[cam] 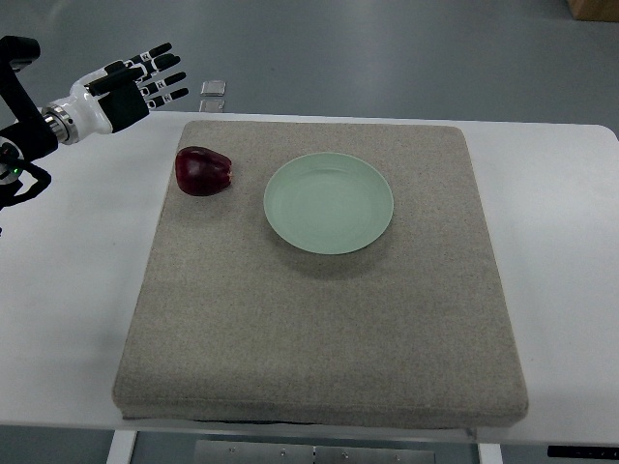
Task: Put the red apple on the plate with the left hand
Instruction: 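Move the left hand toward the red apple, opening its fingers, then lower the left hand over the red apple and close fingers around it, then carry the held apple with the left hand onto the green plate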
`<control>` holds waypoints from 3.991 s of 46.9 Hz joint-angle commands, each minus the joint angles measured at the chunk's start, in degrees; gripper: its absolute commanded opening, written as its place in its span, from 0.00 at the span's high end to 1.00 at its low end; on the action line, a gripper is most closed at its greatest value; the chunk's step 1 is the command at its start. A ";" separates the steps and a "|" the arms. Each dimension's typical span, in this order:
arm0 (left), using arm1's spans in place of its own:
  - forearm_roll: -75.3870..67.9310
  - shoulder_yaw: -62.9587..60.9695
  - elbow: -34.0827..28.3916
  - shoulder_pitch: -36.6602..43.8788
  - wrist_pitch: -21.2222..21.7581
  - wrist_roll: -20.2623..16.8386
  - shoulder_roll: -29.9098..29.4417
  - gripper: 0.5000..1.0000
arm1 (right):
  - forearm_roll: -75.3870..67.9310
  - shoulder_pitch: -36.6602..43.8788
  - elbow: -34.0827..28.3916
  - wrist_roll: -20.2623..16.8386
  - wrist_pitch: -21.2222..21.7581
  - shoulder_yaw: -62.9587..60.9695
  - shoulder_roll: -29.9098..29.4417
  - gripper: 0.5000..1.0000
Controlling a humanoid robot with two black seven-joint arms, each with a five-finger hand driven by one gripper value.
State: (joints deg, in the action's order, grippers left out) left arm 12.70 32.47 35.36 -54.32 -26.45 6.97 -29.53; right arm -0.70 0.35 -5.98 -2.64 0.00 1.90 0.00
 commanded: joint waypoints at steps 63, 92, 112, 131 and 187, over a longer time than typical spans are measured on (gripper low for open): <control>-71.05 -4.43 17.46 -2.98 1.75 -19.89 -12.84 0.06 | 0.00 0.00 0.00 0.00 0.00 -0.05 0.00 0.14; -91.36 -9.44 18.26 -1.32 14.32 -19.80 -6.16 0.14 | 0.00 0.09 0.00 0.00 0.00 -0.05 0.00 0.14; -95.14 -11.90 14.48 -1.49 16.43 -19.62 -4.23 0.14 | 0.00 0.00 0.00 0.00 0.00 -0.05 0.00 0.14; -95.05 -11.82 14.48 -1.49 16.52 -19.63 -2.99 0.28 | 0.00 0.00 0.00 -0.09 0.00 -0.05 0.00 0.14; -93.82 -11.47 19.48 -10.45 10.02 -19.36 -3.35 1.00 | 0.00 0.00 0.00 0.00 0.00 -0.05 0.00 0.14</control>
State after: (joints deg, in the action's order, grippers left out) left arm -81.19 20.77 53.75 -63.79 -14.92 -12.53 -33.39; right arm -0.70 0.38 -5.98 -2.64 0.00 1.88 0.00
